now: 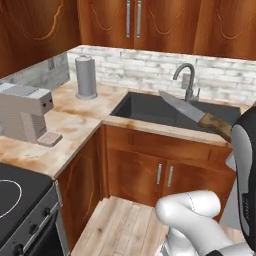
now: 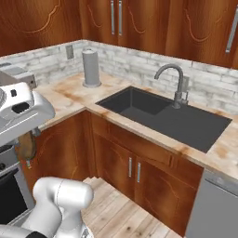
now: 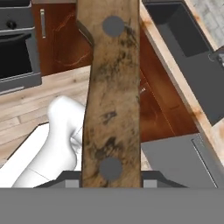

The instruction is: Move the cutting board and knife to the sink. Then move spray from the cabinet to the counter.

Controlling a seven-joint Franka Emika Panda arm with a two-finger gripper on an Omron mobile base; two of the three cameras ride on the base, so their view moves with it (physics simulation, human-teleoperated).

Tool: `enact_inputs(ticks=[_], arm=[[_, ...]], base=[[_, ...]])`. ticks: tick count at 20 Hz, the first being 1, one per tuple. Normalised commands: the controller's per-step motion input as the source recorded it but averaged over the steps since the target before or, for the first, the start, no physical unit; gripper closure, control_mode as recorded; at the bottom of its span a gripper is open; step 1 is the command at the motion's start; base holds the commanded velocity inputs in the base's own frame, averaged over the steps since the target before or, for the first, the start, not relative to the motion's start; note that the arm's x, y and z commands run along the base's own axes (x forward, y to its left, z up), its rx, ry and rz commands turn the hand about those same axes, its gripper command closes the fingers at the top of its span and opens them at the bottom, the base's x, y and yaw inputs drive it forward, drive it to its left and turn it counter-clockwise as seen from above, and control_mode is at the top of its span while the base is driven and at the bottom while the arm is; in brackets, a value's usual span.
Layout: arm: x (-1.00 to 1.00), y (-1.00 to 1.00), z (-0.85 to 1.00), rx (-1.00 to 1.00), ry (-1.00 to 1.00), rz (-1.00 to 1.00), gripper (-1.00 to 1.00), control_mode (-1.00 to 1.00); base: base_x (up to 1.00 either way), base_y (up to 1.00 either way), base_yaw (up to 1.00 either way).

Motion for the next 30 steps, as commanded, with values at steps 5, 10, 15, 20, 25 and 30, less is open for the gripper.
enact_inputs(ticks=[5, 10, 15, 20, 25, 30], arm=[[0.0, 0.0, 0.0, 0.0, 0.0, 0.0, 1.0, 1.0], [0.0, 0.0, 0.0, 0.0, 0.0, 0.0, 1.0, 1.0], [0.0, 0.0, 0.0, 0.0, 0.0, 0.0, 1.0, 1.0], [0.0, 0.0, 0.0, 0.0, 0.0, 0.0, 1.0, 1.0], [0.0, 0.0, 0.0, 0.0, 0.0, 0.0, 1.0, 1.0], [0.0, 0.0, 0.0, 0.0, 0.0, 0.0, 1.0, 1.0]], base=[[1.0, -0.07, 0.0], [1.0, -0.1, 0.01], [0.82, -0.1, -0.05], [0.9, 0.2, -0.28], [0.46, 0.17, -0.24], [0.62, 0.34, -0.24]])
